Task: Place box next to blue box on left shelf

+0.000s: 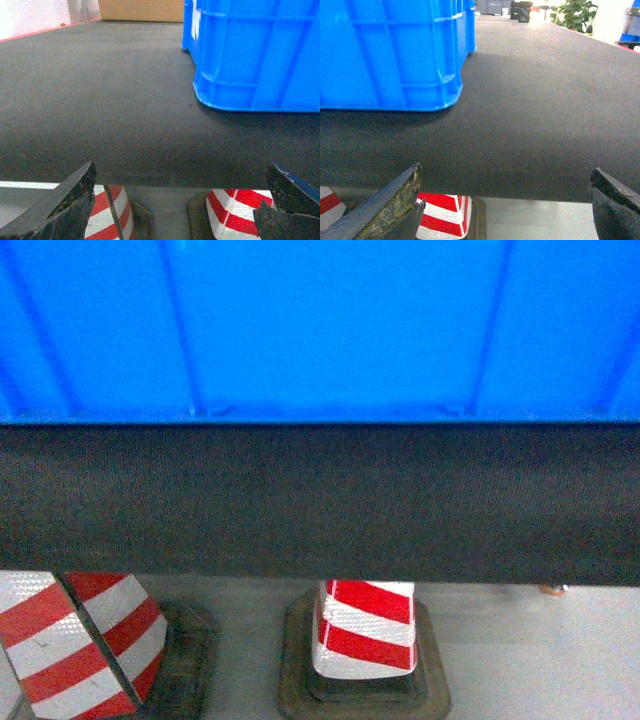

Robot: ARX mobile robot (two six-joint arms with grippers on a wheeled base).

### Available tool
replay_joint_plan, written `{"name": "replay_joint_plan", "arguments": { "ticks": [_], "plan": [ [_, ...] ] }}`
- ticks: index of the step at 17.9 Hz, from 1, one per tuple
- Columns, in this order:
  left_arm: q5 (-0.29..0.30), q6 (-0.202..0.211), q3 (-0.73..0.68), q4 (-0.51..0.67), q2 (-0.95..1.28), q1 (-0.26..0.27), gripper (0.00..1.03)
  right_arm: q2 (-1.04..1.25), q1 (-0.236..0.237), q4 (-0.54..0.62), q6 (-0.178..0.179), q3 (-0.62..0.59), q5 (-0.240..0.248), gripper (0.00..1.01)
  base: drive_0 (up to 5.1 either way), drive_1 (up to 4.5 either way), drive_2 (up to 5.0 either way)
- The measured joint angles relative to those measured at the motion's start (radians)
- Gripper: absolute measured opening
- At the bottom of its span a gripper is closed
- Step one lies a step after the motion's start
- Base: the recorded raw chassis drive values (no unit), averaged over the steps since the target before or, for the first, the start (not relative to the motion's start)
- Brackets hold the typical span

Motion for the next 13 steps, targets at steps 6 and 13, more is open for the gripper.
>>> {"name": "replay_joint_plan", "arguments": {
  "ticks": [6, 13],
  "plan": [
    [0.0, 0.0, 0.0, 0.0, 0.0, 0.0, 0.98, 0.0, 0.0, -0.001, 0.001, 0.0, 0.0, 0.98, 0.0, 0.0, 0.0],
    [0.0, 0.0, 0.0, -0.003, 0.0, 0.0, 0.98, 0.0, 0.0, -0.002, 0.0, 0.0, 0.0, 0.98, 0.0, 0.0, 0.0]
  ]
}}
